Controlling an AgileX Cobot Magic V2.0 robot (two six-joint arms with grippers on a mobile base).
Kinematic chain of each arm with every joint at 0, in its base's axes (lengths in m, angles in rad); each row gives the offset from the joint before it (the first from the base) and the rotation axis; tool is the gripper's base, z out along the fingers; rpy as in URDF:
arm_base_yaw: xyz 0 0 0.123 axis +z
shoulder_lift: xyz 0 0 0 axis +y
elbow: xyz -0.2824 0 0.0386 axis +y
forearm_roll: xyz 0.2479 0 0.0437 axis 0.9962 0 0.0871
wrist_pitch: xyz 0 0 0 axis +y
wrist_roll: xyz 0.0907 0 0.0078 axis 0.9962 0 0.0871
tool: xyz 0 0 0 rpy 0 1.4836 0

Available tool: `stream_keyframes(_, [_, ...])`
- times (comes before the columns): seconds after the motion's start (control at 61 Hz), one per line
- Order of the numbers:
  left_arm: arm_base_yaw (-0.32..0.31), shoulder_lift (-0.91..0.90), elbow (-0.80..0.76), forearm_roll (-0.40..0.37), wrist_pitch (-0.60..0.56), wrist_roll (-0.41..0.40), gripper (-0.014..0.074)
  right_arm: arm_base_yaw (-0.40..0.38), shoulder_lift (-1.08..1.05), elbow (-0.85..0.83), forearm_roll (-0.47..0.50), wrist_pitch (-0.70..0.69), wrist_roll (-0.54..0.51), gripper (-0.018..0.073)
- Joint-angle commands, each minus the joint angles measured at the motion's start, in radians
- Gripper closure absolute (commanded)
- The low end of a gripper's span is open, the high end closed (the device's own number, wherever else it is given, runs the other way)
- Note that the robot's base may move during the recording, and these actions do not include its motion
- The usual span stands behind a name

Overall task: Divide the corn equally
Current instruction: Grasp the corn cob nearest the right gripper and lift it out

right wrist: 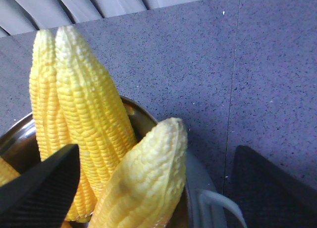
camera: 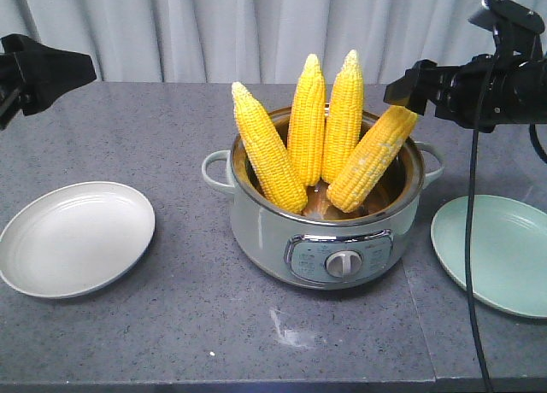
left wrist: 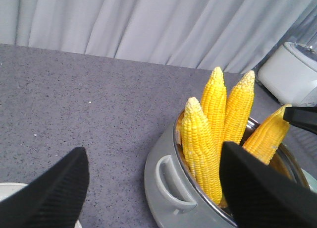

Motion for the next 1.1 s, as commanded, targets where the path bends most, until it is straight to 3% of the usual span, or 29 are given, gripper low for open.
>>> stream_keyframes(0.0, [-0.005,-0.015,-0.034,-0.032,-0.036,0.006,0.0060,-0.007,-0.018,-0.034,0.058,-0.045,-0.035,-0.0036])
stream_keyframes(0.295, [-0.005,-0.015,-0.034,-0.023,-0.032,0.006,0.0060,-0.007,0.033,-0.034,0.260,-0.028,-0.216,-0.0029])
stream_keyframes(0.41, [-0.005,-0.015,-0.034,-0.023,-0.027,0.006,0.0060,-0.007,0.042,-0.034,0.284,-0.015,-0.235,0.0027])
stream_keyframes(0.77, [-0.005,-0.015,-0.034,-0.023,0.015,0.006,0.0060,-0.007,0.041,-0.034,0.283,0.004,-0.265,0.0575])
stream_keyframes(0.934, [-0.005,-0.015,-0.035,-0.027,0.020,0.016,0.0060,-0.007,-0.030,-0.076,0.314,0.007,-0.285,0.0568])
stream_keyframes(1.082, [-0.005,-0.011,-0.045,-0.118,0.004,0.112,0.0062,-0.008,-0.139,-0.192,0.302,0.011,-0.281,0.0568])
